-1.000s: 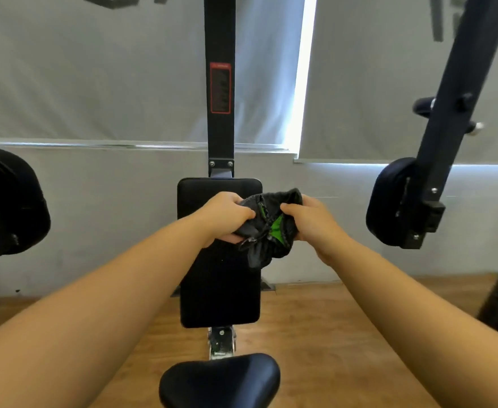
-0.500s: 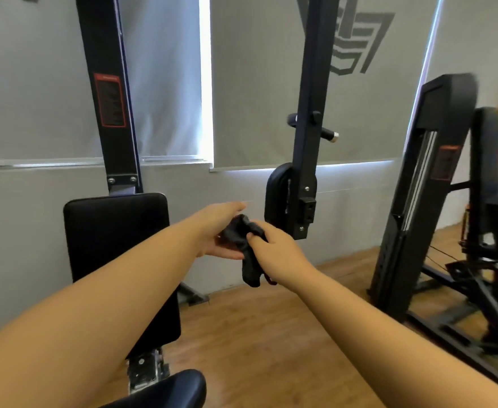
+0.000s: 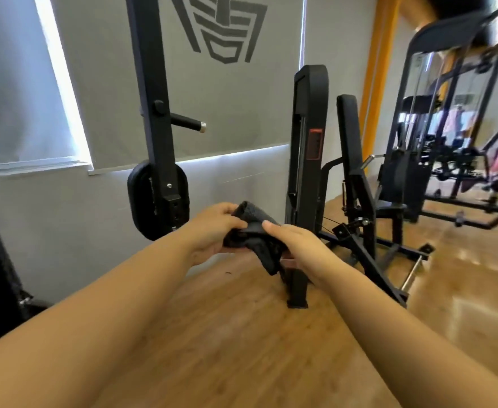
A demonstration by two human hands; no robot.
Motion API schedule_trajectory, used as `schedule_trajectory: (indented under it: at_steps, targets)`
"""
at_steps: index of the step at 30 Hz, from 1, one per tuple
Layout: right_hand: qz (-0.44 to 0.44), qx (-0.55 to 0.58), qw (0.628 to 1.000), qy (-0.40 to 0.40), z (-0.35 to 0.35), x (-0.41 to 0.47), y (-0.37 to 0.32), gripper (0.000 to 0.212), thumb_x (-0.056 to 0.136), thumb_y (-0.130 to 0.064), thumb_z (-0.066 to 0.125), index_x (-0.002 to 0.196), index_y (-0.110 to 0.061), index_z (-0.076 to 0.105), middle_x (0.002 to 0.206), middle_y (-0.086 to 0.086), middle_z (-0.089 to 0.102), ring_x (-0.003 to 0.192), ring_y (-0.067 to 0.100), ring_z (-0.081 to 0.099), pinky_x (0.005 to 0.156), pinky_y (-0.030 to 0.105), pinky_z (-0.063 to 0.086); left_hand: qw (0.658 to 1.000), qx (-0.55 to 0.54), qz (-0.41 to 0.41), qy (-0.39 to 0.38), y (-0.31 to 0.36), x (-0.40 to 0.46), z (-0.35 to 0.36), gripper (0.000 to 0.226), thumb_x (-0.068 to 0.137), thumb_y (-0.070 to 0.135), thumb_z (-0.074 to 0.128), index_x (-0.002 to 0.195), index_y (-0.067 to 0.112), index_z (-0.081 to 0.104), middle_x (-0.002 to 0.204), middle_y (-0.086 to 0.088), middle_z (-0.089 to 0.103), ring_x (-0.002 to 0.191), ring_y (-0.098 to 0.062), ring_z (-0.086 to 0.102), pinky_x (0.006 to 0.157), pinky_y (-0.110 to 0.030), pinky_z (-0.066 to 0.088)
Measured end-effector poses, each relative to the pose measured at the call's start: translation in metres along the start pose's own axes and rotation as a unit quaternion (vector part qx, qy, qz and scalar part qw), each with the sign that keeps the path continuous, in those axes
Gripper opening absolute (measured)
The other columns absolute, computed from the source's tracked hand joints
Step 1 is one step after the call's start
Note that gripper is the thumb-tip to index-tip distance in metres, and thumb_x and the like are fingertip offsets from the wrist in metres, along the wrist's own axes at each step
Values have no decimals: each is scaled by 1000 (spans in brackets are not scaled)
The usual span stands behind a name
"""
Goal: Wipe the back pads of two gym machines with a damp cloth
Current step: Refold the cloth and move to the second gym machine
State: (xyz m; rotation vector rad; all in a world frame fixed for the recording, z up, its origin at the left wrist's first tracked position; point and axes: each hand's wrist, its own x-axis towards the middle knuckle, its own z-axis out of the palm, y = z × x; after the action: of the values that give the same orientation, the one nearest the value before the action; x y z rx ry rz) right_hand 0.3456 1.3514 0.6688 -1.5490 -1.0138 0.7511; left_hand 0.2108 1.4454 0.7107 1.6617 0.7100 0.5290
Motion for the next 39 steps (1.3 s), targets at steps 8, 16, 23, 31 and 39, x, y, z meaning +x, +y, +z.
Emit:
schedule_trajectory:
  at_steps: [8,16,23,31,39]
  targets:
    - [6,-32,992,125,-144,-13,37,27,83,-30,70,98,-8,64,92,8,69,81,18,66,62,23,54,986,154,27,-56,22,66,141,31,86,32,69,109,18,54,108,-9,62,96,-26,64,79,-38,57]
    - [11,-164,963,212,-267,-30,57,23,84,-35,69,96,-20,58,92,-1,63,89,15,62,78,30,54,939,312,114,-84,50,118,266,22,88,39,64,82,22,51,92,-9,61,89,-25,61,81,-40,56]
    - [99,-181,935,288,-369,-51,94,20,84,-36,69,80,-23,54,85,-1,61,82,14,61,70,27,54,915,300,149,-225,54,176,378,21,89,38,63,97,20,57,98,-4,62,91,-17,62,79,-34,57]
    - [112,-214,903,357,-470,-5,106,15,85,-30,69,81,-22,56,82,-3,62,72,6,59,52,10,46,902,230,164,-326,75,285,466,18,90,33,63,100,21,54,99,-3,63,88,-14,64,63,-23,57]
    - [78,-209,886,406,-565,68,128,16,84,-26,69,93,-14,63,86,2,66,78,11,64,60,16,52,891,220,175,-357,107,398,539,18,89,30,64,102,21,55,99,-3,64,87,-14,66,61,-22,56]
